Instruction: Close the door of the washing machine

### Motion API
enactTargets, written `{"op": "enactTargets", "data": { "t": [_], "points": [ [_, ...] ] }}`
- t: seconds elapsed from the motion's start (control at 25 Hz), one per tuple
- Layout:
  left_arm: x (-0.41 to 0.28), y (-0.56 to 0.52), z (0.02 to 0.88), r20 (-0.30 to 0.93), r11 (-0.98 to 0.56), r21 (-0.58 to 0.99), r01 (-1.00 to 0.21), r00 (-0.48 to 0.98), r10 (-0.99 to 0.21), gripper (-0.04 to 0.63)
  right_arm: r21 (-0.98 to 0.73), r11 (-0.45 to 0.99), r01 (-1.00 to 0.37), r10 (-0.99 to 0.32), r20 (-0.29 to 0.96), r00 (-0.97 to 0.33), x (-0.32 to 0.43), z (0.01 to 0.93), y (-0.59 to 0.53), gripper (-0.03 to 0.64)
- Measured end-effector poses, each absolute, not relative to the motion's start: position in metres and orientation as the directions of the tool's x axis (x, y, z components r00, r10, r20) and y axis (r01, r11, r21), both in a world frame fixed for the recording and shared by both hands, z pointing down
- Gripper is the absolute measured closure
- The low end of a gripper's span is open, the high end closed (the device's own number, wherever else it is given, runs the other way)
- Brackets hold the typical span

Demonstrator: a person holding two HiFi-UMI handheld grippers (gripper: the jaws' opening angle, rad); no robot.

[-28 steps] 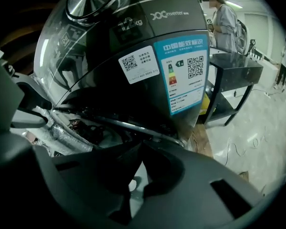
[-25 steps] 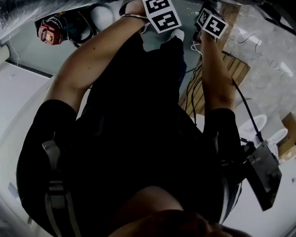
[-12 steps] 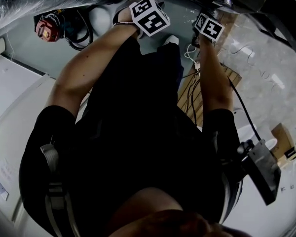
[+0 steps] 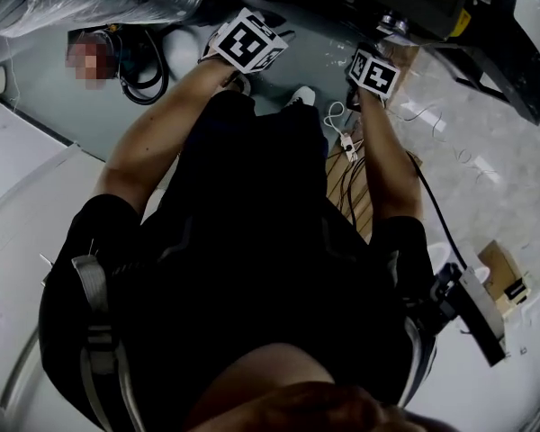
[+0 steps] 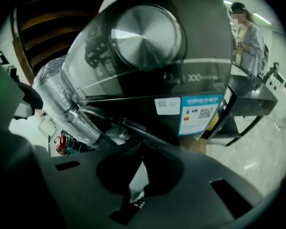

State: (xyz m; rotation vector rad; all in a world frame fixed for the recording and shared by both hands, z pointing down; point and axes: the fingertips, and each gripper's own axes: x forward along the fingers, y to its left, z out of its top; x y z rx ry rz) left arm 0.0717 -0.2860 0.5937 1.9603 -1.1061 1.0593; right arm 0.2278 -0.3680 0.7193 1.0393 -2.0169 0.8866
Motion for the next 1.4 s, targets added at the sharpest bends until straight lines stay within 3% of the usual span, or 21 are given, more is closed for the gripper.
{"op": "enactTargets", "data": {
  "t": [0.28,0.36,0.76,1.08,1.4],
  "points": [
    [0.048,-0.279,0.54,0.8,-0.394,0.183,-0.901,0.369,-0.473,0.492,-0.174,0.631,-0.756,-0.401,0.761,-0.51,0.204,0.64,-0.354,0.611],
    [0.042,-0.276,0.525,0.777,-0.39,0.203,-0.898,0.39,-0.494,0.526,-0.169,0.63,-0.758,-0.424,0.743,-0.518,0.201,0.614,-0.355,0.611],
    [-0.007,-0.276,0.457,0.656,-0.394,0.197,-0.898,0.419,-0.628,0.556,-0.094,0.682,-0.725,-0.54,0.604,-0.586,0.171,0.484,-0.377,0.611],
    [-0.07,-0.267,0.382,0.519,-0.399,0.094,-0.912,0.387,-0.762,0.589,-0.076,0.649,-0.757,-0.627,0.51,-0.589,0.143,0.392,-0.367,0.611],
    [-0.114,-0.257,0.322,0.392,-0.419,-0.103,-0.902,0.35,-0.851,0.591,-0.067,0.601,-0.796,-0.72,0.386,-0.576,0.131,0.304,-0.354,0.612]
  ]
}}
